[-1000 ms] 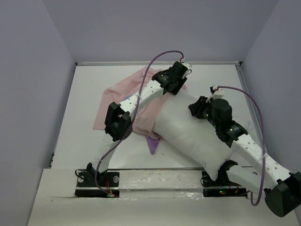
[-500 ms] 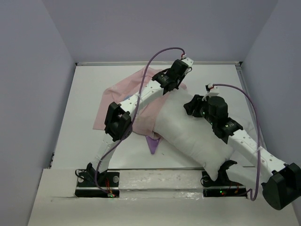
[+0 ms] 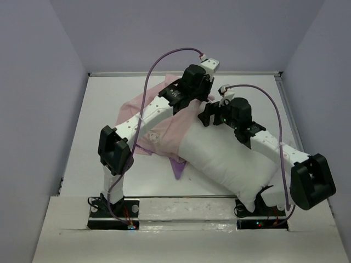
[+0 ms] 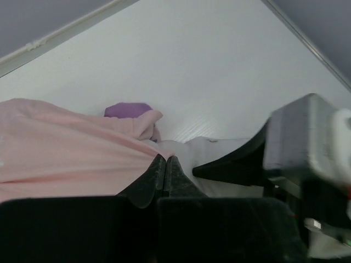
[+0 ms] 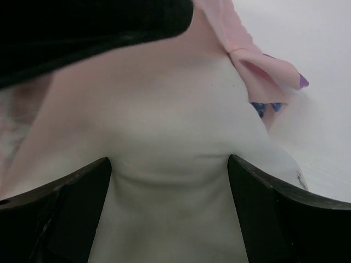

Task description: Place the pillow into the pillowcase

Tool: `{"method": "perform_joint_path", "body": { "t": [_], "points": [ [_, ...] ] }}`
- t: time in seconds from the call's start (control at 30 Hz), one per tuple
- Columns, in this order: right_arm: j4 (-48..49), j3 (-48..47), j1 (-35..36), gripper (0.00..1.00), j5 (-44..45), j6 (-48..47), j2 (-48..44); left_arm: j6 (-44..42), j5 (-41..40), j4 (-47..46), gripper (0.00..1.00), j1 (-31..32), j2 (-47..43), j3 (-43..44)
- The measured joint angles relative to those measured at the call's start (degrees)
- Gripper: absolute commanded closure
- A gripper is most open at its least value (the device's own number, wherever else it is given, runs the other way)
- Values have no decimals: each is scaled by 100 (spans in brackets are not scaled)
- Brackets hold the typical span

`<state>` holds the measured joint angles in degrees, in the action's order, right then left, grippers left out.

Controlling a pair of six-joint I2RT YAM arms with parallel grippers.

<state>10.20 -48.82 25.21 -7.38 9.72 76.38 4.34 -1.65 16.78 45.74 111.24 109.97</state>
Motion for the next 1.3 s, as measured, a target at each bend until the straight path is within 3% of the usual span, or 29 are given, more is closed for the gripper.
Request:
{"method": "perform_joint_path", "body": {
  "t": [0.07,0.1,0.13,0.3,0.43,0.53,0.7,0.87,1.03,1.1,1.13,1.17,1.27,1.3],
  "points": [
    [177,2,-52,65,-442,-37,229,160,210,-179,100,-26,-219,-186],
    [306,4,-83,92,-857,42,365,273,369,-260,100,-50,-321,-282],
    [468,44,-101,100,-1091,83,426,345,455,-308,100,-61,-363,-321],
    [2929,1169,-203,100,-2378,1471,389,890,1189,-654,100,-98,-461,-581],
    [3934,1456,-238,100,-2750,2225,166,1401,1735,-1185,100,-114,-863,-1316],
    [4247,1456,-227,100,-2846,2492,-109,1849,2044,-1897,100,-160,-1499,-2236],
    [4841,1436,-278,100,-2817,2892,-369,2382,2299,-2767,100,-31,-2500,-2889],
    [5318,1064,-282,100,-1993,3526,407,2916,2223,-3633,100,323,-2975,-3473],
    [4232,483,-308,100,-815,4175,1003,3224,1851,-3906,100,529,-2815,-3987],
    [3574,291,-306,100,-398,4260,966,3250,1606,-3858,90,516,-2763,-4079],
    [3176,186,-308,100,-175,4275,935,3239,1456,-3786,78,514,-2728,-4085],
    [2918,120,-308,100,-28,4275,909,3195,1263,-3668,46,514,-2684,-4046],
    [2190,-87,-358,100,330,4258,839,2981,1008,-3193,11,525,-2404,-3622],
    [1976,-186,-396,100,400,4245,837,2907,977,-2962,8,551,-2269,-3368]
  ]
}}
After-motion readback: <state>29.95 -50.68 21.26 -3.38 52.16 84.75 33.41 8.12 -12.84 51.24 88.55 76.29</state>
